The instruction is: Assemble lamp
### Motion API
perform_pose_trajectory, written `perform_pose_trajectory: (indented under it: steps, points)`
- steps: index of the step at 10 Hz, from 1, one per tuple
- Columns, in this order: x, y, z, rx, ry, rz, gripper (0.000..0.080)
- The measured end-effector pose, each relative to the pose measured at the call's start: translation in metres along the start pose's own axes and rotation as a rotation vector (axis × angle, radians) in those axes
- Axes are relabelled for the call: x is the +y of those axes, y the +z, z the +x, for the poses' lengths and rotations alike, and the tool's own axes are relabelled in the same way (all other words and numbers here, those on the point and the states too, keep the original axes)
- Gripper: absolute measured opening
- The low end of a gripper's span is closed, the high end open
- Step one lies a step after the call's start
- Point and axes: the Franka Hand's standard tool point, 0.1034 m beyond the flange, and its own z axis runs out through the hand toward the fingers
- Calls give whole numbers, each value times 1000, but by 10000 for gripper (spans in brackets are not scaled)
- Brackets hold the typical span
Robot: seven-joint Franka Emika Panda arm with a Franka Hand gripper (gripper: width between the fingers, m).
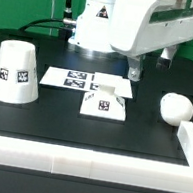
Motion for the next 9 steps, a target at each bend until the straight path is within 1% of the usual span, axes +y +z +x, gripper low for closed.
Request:
perform_pose_trajectory:
  steps: [5, 6, 7, 8, 9]
  points:
    - [0, 0, 0, 0, 0, 0, 699]
    - [1, 0, -3, 2, -10, -3, 699]
    - [-2, 2, -23, 5, -27, -13, 699]
    - [-13, 5, -49, 13, -7, -26, 699]
    - [-23, 9, -66, 14, 5, -28, 699]
